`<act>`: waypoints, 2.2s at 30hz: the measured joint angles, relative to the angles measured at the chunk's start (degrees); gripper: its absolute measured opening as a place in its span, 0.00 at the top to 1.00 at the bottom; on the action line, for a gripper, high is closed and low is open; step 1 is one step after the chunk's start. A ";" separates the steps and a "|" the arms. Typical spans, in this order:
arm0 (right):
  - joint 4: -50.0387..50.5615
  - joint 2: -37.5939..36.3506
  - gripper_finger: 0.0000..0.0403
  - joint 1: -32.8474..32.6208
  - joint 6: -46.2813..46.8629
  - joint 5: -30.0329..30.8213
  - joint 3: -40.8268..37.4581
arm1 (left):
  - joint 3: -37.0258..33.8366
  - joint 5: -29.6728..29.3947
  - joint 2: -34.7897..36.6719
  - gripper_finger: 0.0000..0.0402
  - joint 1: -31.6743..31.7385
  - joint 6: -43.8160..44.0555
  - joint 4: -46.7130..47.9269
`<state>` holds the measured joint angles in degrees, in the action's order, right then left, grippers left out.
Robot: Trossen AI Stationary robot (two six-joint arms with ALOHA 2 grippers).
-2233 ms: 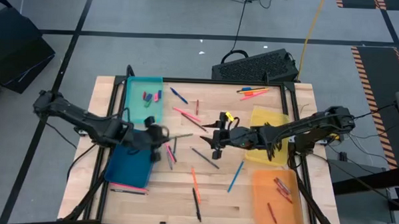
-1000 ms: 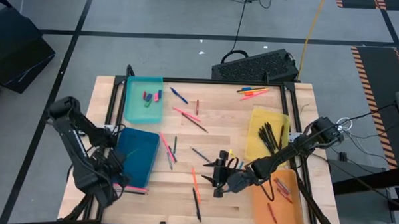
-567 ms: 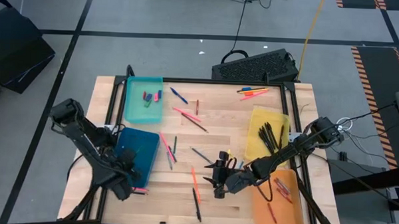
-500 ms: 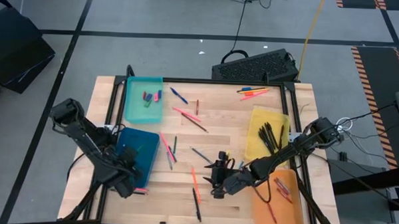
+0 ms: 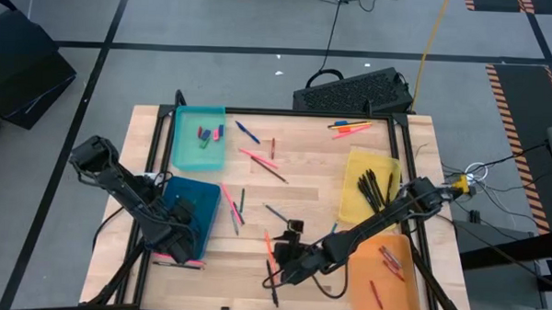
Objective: Sort crayons/erasers/pens/pencils in bins
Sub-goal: Put the green colored pencil into the blue bin, then put the dark green colored pencil into the blue bin
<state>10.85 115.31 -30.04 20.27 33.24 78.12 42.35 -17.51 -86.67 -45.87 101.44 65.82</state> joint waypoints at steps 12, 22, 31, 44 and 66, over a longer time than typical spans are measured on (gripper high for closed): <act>6.41 0.00 0.50 2.41 7.70 1.26 -0.04 | -0.94 2.12 0.00 0.76 0.04 -0.49 0.06; 4.95 0.00 0.53 6.50 12.87 1.26 -6.46 | 0.80 0.17 6.38 0.44 -0.54 -6.22 0.93; -9.74 -0.29 0.64 7.16 18.19 -0.96 -15.68 | 3.66 -22.52 14.69 0.44 -3.40 -25.85 -12.57; -18.70 -0.26 0.91 6.75 17.73 -1.03 -25.89 | -4.46 -21.26 15.21 0.45 1.37 -76.53 -63.27; -24.43 -10.71 0.96 11.99 -11.60 -1.89 -24.96 | -4.85 0.37 11.27 0.30 28.72 -102.48 -64.18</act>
<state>-13.58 104.59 -18.05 8.66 31.35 53.16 37.50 -17.14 -75.40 -17.14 -1.04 1.64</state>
